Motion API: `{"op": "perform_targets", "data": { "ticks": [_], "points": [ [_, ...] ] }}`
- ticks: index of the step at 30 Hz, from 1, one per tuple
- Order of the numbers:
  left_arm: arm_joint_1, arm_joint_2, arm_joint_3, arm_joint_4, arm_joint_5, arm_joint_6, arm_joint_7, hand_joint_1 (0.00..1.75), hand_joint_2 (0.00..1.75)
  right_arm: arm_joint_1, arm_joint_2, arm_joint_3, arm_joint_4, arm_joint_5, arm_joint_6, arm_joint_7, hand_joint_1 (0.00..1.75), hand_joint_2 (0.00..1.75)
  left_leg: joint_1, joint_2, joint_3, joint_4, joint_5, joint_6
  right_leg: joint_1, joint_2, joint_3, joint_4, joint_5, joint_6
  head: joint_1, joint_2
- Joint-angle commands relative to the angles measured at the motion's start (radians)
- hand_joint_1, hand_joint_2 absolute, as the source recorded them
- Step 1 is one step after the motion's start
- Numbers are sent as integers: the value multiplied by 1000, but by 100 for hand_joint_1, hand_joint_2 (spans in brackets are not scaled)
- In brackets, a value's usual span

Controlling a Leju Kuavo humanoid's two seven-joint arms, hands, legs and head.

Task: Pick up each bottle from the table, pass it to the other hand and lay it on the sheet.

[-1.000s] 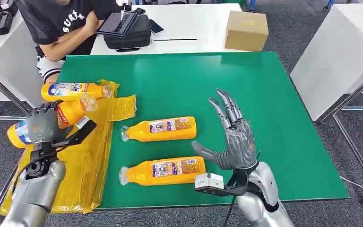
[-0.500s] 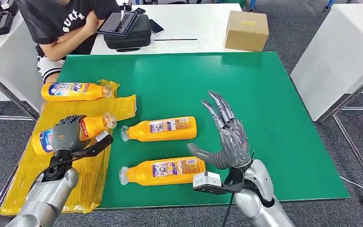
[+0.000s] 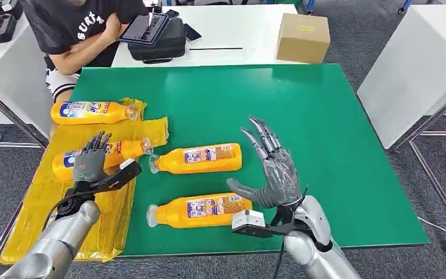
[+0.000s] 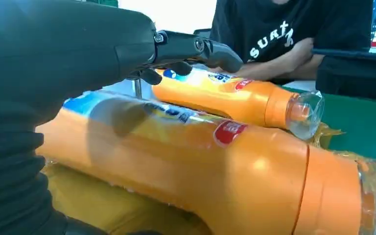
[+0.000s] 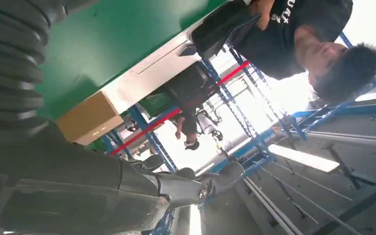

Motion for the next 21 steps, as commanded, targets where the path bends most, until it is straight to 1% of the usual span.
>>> {"op": "perform_targets", "data": {
  "ticks": [1,5,8,9,11,12,13,14,15,16,17,18,19,20,21],
  "points": [
    [-62,-14,19,113,8,-9,-2,0,175,-45,-19,28,73,-5,-8,3,0,175,1,0,1,0,-1,-1,1,-1,2,-1,0,-3,0,0],
    [-69,-18,32,125,48,-30,-16,0,175,-42,-22,29,75,-5,-11,6,0,175,1,0,2,0,-1,-1,2,-1,3,-1,0,-4,0,0],
    [-73,-24,89,132,177,-104,-81,0,175,-32,-27,32,83,-4,-17,7,0,175,1,0,1,0,0,-1,1,-1,1,-1,0,-2,0,0],
    [-73,-25,99,132,200,-122,-96,0,175,-31,-29,32,84,-3,-18,7,0,175,1,0,2,0,0,-1,2,-1,3,-1,0,-4,0,0],
    [-79,-33,154,132,317,-241,-165,0,175,-34,-35,36,91,6,-19,13,0,175,1,0,2,0,-1,-1,2,-2,3,-1,0,-4,0,0],
    [-77,-38,189,117,404,-344,-226,0,175,-44,-37,38,103,18,-19,23,0,175,1,0,2,0,-1,-1,2,-2,3,-1,0,-4,0,0],
    [-63,-45,205,79,488,-448,-278,0,175,-53,-37,37,118,70,-36,50,0,175,0,0,1,0,0,-1,1,-1,2,-1,0,-2,0,0],
    [-53,-51,218,57,546,-524,-305,0,175,-57,-37,38,127,101,-42,68,0,175,1,0,3,0,-1,-1,2,-1,4,-2,0,-4,0,0],
    [-19,-56,220,-6,634,-624,-333,0,175,-67,-34,38,149,153,-35,112,0,175,1,0,2,0,0,-1,1,-1,3,-1,0,-3,0,0],
    [17,-56,192,-71,675,-648,-335,0,175,-73,-30,36,162,177,-29,134,0,175,0,0,3,-1,0,-1,0,0,4,-1,0,-3,0,0],
    [47,-56,168,-128,702,-653,-306,0,175,-75,-27,33,172,177,-29,134,0,175,0,1,4,-1,0,-1,0,0,4,-1,0,-2,0,0],
    [47,-56,168,-128,702,-653,-306,0,175,-75,-27,33,172,177,-29,134,0,175,0,2,5,-1,0,-1,1,1,6,-2,1,-3,0,0],
    [47,-56,168,-128,702,-653,-306,0,175,-75,-27,33,172,177,-29,134,0,175,0,1,4,-1,0,-1,0,0,5,-2,1,-2,0,0],
    [47,-56,168,-128,702,-653,-306,0,175,-75,-27,33,172,177,-29,134,0,175,1,3,5,-1,0,-1,1,1,6,-2,1,-4,0,0],
    [47,-56,168,-128,702,-653,-306,0,175,-75,-27,33,172,177,-29,134,0,175,0,1,4,-1,0,-1,1,0,5,-2,1,-3,0,0]
  ]
}}
